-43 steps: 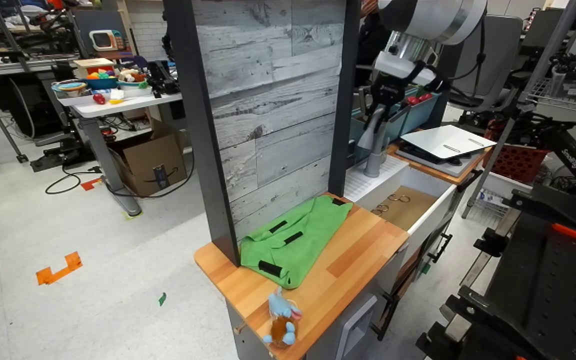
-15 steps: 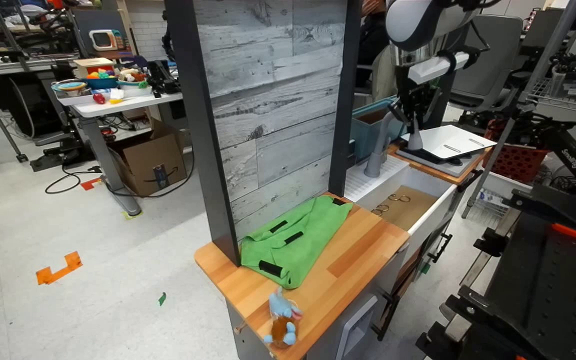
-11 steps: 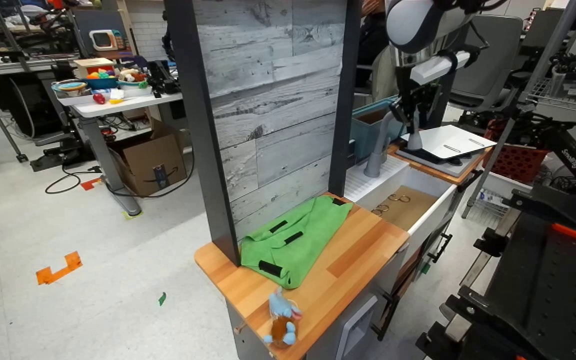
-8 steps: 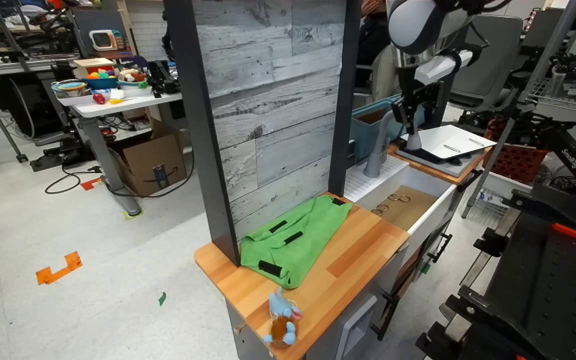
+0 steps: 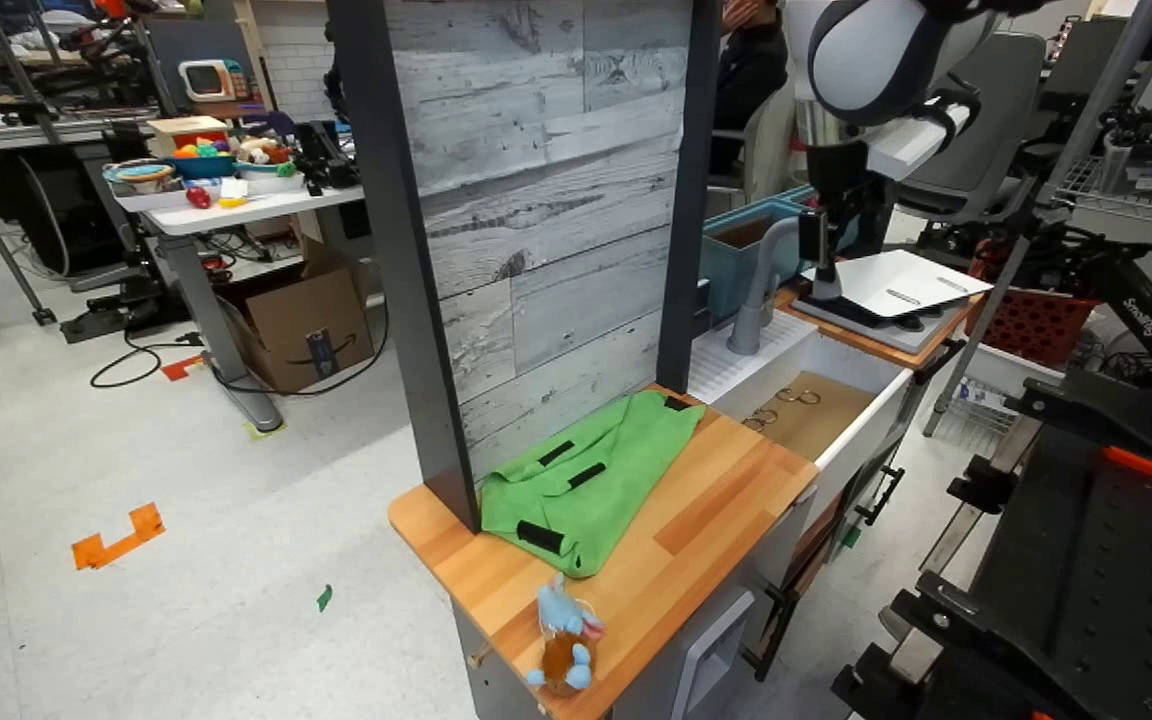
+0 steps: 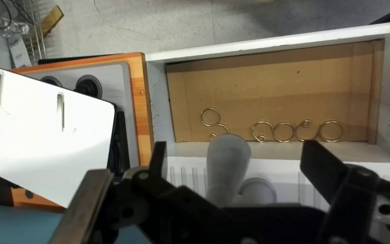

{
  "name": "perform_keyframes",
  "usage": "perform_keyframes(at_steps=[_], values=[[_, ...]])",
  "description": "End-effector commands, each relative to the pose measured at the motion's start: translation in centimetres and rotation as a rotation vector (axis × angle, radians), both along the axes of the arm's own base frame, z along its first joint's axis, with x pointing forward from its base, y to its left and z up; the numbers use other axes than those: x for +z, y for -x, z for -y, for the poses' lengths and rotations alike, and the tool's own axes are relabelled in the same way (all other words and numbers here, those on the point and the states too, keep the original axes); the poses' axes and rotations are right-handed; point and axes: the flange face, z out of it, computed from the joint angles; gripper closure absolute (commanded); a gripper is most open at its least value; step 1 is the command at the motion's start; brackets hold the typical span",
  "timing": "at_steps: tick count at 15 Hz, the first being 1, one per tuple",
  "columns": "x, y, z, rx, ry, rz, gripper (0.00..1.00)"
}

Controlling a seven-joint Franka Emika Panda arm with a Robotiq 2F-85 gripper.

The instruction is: Move the faucet to the center of the sink

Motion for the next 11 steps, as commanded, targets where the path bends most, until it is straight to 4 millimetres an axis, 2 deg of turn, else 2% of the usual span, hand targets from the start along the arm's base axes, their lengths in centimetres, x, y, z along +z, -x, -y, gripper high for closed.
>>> perform_keyframes(at_steps=[1,3,5,6,8,11], values=[[3.6,3.4,-3.3,0.120,-0.044,0.049,0.00],[5.2,5.3,-4.6,0.152,-0.058,0.048,0.00],[5.9,6.6,-5.6,0.194,-0.059,-0.020,0.00],[4.4,4.3,-4.3,0.142,-0.054,0.013,0.00],[5.3,5.6,-5.1,0.164,-0.061,0.001,0.00],[5.3,6.1,-5.2,0.170,-0.067,-0.006,0.00]])
